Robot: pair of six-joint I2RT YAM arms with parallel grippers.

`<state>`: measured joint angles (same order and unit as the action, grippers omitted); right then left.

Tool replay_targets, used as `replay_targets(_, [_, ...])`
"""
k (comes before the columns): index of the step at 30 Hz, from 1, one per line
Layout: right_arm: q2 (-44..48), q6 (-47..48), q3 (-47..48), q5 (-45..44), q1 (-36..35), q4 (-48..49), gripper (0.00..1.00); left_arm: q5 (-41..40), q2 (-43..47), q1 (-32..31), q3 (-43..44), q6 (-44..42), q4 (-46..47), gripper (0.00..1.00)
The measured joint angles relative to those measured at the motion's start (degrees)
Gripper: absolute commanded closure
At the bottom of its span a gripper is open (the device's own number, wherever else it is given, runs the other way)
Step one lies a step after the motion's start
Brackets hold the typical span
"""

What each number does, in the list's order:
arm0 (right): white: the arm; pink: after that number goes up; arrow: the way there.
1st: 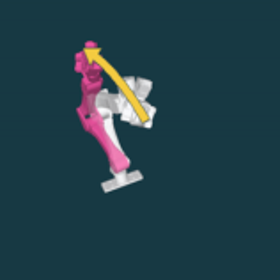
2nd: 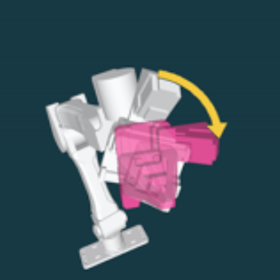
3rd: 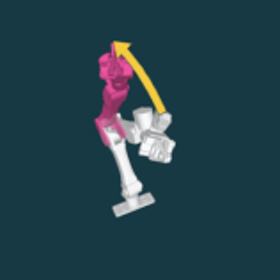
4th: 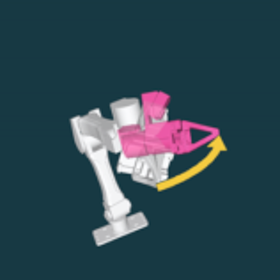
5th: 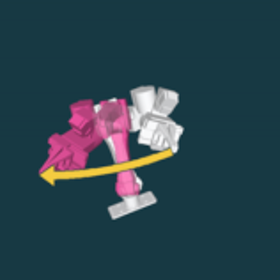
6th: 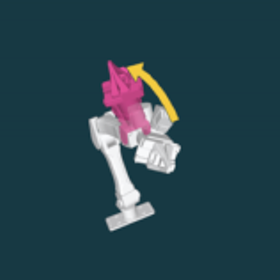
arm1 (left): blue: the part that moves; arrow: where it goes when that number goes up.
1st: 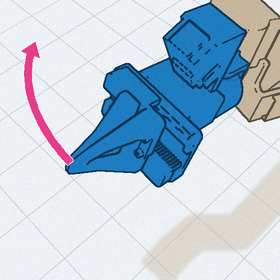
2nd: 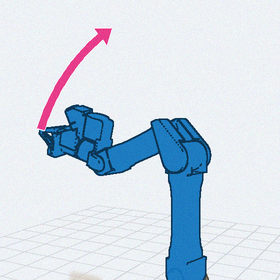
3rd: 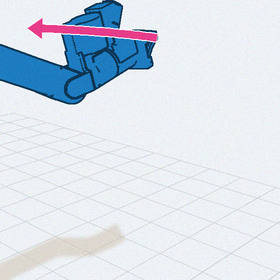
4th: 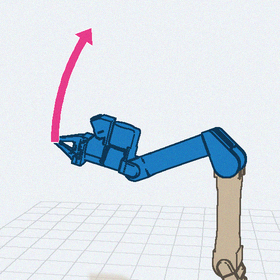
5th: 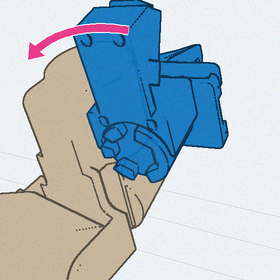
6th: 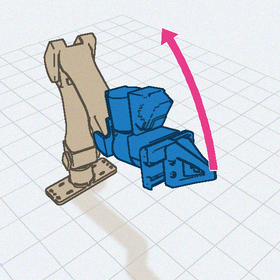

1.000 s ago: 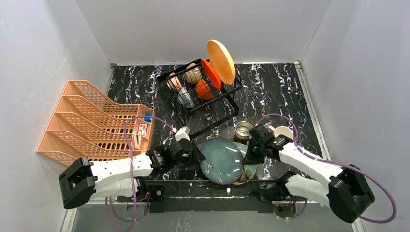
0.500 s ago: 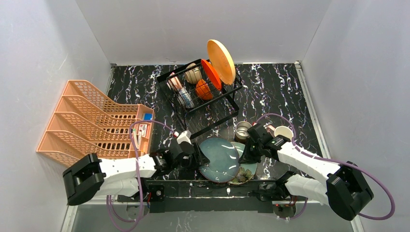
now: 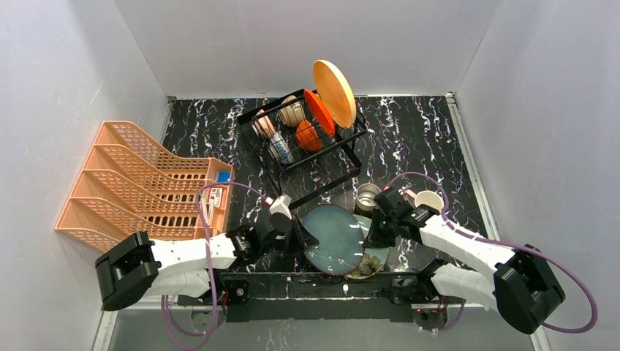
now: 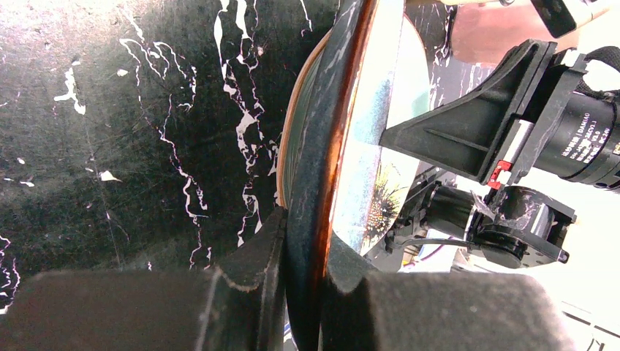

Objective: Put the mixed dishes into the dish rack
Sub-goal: Pick up the plate from the corner of the board.

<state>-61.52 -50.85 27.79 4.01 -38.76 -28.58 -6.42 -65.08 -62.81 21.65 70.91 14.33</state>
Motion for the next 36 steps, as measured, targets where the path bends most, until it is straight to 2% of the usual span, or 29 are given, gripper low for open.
replay_targets(2, [0.2,0.0,0.0,0.0,0.0,0.0,0.93,0.0,0.1,0.0,0.0,0.0,-0.1,1.00])
replay_targets(4, [0.5,-0.1,0.0,-0.1,0.0,-0.2,0.81,-0.1,0.4,-0.1,0.0,-0.2,-0.4,1.00])
replay_targets(11, [3.3,-0.5,0.3,-1.8,-0.4,-3.5,0.63,-0.7,4.3,-0.1,0.3,-1.4,-5.2,1.00])
replay_targets(15, [6.8,-0.9,3.1,-2.4,-0.4,-6.3,0.60,-1.5,7.6,-0.1,0.6,-2.8,-9.3,1.00])
replay_targets(21, [12.9,-0.2,9.0,-0.2,-0.4,-6.8,0.37,-1.6,12.1,0.1,0.6,-4.5,-12.7,1.00])
replay_targets(26, [18.2,0.9,11.9,2.6,-0.4,-6.5,0.23,-0.5,16.0,0.4,1.6,-6.0,-13.1,1.00])
replay_targets(32, [19.4,3.9,16.4,4.5,-0.4,-8.3,0.12,0.1,22.1,0.4,4.8,-7.9,-13.9,1.00])
replay_targets(36, [20.2,6.1,19.6,5.4,-0.4,-9.7,0.10,0.6,25.9,0.5,6.3,-8.9,-13.7,1.00])
